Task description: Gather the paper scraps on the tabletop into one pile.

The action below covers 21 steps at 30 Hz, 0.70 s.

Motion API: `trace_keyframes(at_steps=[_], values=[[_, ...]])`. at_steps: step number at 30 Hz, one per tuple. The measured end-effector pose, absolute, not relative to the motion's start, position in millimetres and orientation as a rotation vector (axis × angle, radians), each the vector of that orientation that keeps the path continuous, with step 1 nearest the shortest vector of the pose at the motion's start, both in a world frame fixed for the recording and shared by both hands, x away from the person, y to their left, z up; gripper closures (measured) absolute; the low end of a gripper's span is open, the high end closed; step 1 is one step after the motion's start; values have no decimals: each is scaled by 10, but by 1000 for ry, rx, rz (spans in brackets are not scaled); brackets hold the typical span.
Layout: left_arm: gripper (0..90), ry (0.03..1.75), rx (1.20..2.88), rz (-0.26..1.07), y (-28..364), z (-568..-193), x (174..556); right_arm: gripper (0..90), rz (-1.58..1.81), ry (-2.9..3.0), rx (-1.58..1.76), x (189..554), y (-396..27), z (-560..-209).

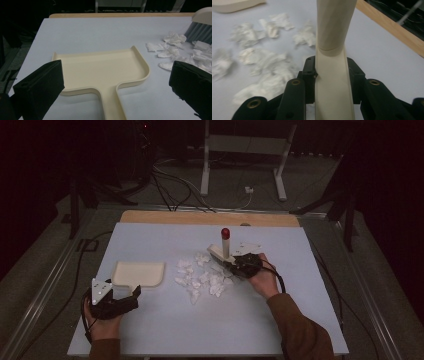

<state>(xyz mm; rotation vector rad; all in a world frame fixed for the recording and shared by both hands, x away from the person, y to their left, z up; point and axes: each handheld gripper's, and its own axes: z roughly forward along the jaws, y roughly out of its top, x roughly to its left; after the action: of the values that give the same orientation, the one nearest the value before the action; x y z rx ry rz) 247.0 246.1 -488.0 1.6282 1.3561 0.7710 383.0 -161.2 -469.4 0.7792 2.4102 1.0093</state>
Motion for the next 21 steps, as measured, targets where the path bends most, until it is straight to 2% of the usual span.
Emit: trace_keyframes(at_steps=[11, 21], values=[[5, 1357, 1628, 770, 2456, -4883, 2472, 678, 1019, 2480, 611, 3549, -1603, -4590], [5, 1360, 1626, 770, 2462, -4883, 2471, 677, 1049, 2401, 705, 3727, -1735, -4479]])
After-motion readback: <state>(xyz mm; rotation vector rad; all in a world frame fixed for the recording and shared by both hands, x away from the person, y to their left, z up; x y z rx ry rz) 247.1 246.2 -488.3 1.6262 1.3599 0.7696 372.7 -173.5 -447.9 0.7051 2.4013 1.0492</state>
